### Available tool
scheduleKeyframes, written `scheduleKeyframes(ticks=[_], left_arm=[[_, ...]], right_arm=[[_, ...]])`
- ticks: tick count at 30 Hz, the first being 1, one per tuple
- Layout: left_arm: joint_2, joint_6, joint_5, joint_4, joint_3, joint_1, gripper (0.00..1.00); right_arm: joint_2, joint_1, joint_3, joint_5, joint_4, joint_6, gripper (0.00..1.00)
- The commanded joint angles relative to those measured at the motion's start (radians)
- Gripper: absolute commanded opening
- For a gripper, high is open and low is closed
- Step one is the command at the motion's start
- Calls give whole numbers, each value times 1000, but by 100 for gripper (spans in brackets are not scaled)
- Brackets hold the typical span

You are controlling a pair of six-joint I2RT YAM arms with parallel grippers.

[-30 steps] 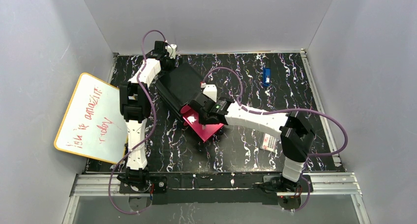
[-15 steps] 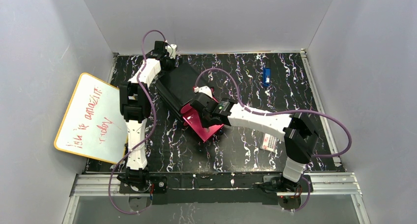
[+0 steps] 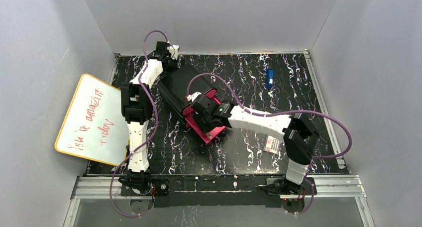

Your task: Organize the makeup

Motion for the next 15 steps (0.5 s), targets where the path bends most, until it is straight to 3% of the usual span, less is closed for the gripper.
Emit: scheduleKeyframes(ticks=[1,7,15], left_arm=[[-4,10,36,-47,26,-21,99],[-6,10,35,-46,23,-21,98],[-1,8,37,-48,26,-21,98]], right_arm=[[-13,4,5,-35,19,-68,53],[-70,4,30,29,-25,-63,56],[-287,-48,24,194,-186,28,56]])
